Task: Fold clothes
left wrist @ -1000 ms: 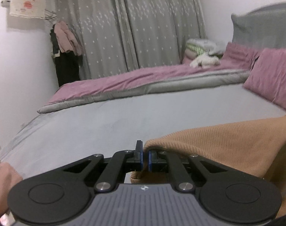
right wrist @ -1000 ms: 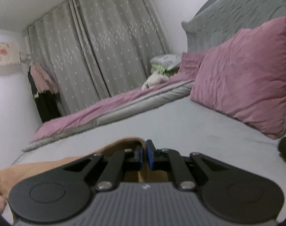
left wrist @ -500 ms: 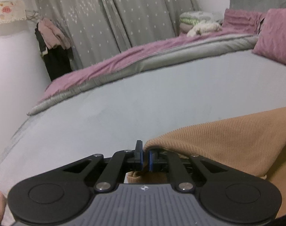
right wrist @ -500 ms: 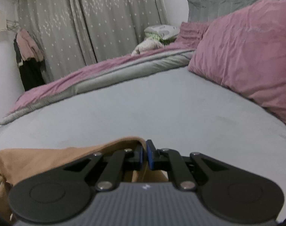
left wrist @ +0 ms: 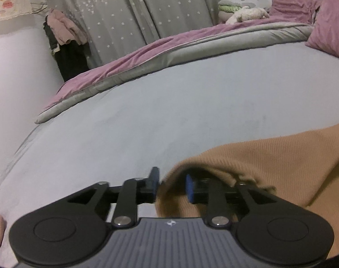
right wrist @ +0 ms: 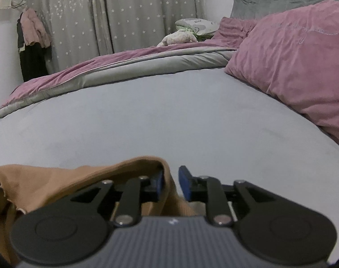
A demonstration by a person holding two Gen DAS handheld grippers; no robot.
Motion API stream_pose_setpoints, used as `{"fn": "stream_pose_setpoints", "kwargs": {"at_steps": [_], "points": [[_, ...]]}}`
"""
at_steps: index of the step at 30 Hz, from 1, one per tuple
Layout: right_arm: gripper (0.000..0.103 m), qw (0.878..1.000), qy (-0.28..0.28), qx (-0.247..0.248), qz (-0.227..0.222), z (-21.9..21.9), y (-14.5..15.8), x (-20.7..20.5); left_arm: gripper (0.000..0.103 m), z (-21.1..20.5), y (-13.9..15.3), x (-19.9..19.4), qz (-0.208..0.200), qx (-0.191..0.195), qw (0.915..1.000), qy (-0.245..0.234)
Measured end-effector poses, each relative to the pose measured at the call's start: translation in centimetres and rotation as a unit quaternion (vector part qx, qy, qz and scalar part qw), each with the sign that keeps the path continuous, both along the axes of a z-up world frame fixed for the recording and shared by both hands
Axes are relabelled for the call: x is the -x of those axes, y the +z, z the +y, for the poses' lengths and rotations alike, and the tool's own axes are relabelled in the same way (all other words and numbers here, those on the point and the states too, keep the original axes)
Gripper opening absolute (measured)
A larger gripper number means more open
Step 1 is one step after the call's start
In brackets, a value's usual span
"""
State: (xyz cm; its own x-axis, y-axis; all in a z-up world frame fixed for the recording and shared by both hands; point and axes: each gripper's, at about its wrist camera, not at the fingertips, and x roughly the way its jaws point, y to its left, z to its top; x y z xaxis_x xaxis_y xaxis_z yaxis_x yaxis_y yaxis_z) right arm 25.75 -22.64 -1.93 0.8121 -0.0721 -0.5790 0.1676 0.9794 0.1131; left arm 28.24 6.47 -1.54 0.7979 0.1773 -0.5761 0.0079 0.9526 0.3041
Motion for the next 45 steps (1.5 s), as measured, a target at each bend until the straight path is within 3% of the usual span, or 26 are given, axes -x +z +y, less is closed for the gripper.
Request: {"fn": "stream_pose_setpoints", "kwargs": {"at_steps": [4,12,19,29,39,45], "points": [[0.044,1.0,0.007,0.004,-0.009,0.2,1.3,1.7,0.043,0.0,1.0,2.7,0.006,0.02,0.9998,0.003],[0.047,1.0,0.021,-0.008,-0.009,0.6,3.3,5.5,0.05,-0.5,1.7,8.8,0.015,0.036,0.9993,0.002],[0.052,0.998,0.028,-0.053,-0.002,1.3,3.4,9.8,0.058,-0.8,1.6,14.0,0.016,0.046,0.9988,-0.005],[0.054,0.995,0.045,-0.086,0.013,3.8,2.8,14.1,0.062,-0.1,1.1,18.5,0.031,0.115,0.9929,0.009],[0.056,0.99,0.068,-0.117,0.038,4.8,1.6,16.8,0.065,-0.1,0.9,21.9,0.059,0.204,0.9772,-0.003],[0.056,0.98,0.075,-0.169,0.075,4.6,0.7,16.9,0.065,-0.3,0.0,22.2,0.109,0.265,0.9579,-0.019]]}}
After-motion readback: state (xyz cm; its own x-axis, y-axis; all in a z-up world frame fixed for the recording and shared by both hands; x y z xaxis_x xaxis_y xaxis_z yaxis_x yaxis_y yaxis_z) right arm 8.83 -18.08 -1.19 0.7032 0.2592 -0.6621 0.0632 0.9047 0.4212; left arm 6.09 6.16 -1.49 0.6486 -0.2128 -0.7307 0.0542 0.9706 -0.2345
